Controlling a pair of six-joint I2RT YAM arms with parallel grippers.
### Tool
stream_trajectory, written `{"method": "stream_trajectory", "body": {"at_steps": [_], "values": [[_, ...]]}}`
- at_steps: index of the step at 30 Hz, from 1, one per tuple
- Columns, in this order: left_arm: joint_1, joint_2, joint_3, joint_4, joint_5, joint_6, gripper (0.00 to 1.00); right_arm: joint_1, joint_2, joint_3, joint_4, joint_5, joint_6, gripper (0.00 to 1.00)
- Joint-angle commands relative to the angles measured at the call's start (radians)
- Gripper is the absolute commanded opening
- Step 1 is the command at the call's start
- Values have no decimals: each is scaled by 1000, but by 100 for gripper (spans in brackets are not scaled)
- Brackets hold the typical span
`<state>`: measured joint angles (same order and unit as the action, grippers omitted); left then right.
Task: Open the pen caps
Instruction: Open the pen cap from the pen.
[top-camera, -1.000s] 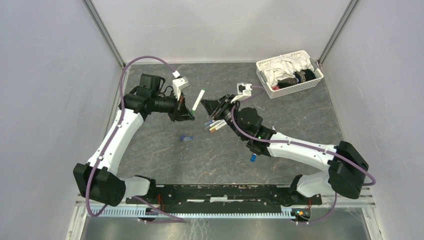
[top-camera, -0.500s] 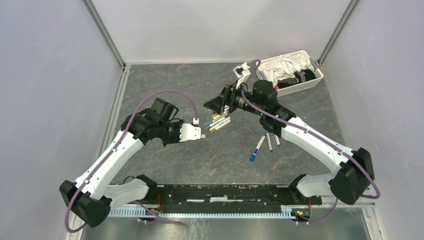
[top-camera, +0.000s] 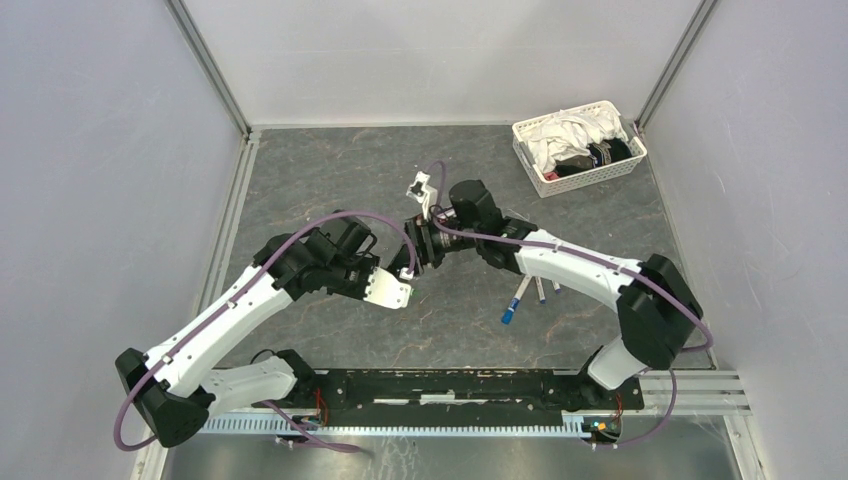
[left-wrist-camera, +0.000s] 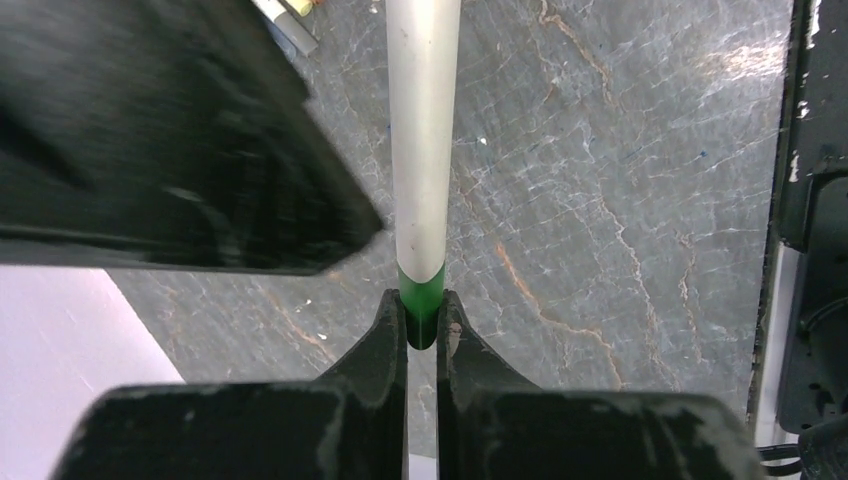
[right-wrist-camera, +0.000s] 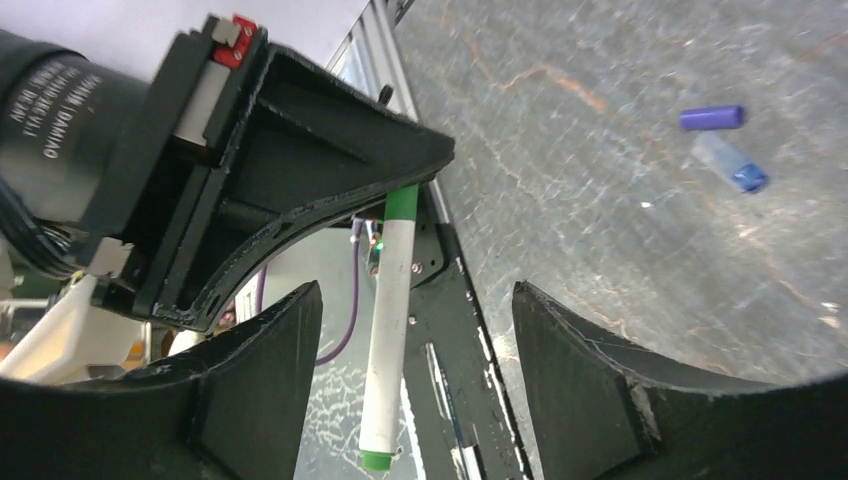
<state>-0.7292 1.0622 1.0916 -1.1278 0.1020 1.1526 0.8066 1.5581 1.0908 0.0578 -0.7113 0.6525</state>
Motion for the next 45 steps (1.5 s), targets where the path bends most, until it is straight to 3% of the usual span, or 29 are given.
{"method": "stream_trajectory", "body": {"at_steps": [1, 4, 10, 14, 15, 16, 17, 19, 22, 26, 31, 32, 38, 45], "values": [[-11, -4, 40, 23, -45, 41, 2, 40, 48, 61, 17, -70, -1, 73], [-13, -9, 38, 28, -50, 44, 2, 59, 79, 66, 23, -82, 2, 67], [-27, -9, 43, 28, -45, 36, 2, 66, 118, 73, 77, -112, 36, 45], [-27, 8, 64, 14, -24, 8, 5, 67, 114, 68, 105, -128, 32, 9], [-27, 14, 70, 5, -8, -6, 17, 66, 110, 60, 110, -130, 28, 2], [-27, 22, 78, -8, 6, -21, 40, 64, 102, 52, 117, -134, 24, 0], [-27, 27, 84, -19, 24, -33, 49, 65, 94, 42, 120, -136, 16, 0], [-27, 33, 89, -30, 59, -49, 56, 62, 80, 20, 138, -142, 12, 0], [-27, 40, 92, -32, 95, -66, 57, 59, 67, 4, 152, -152, 12, 0], [-27, 54, 101, -45, 106, -72, 48, 55, 63, -1, 167, -156, 19, 0], [-27, 56, 96, -67, 82, -49, 7, 47, 48, -17, 169, -155, 18, 0], [-27, 56, 88, -66, 68, -42, 3, 45, 42, -23, 168, -157, 15, 0], [-26, 44, 34, -81, -3, 28, 2, 10, -24, -91, 27, -130, -112, 0], [-7, 53, 6, -84, -68, 107, 2, -25, -149, -281, -116, -88, -246, 0]]}}
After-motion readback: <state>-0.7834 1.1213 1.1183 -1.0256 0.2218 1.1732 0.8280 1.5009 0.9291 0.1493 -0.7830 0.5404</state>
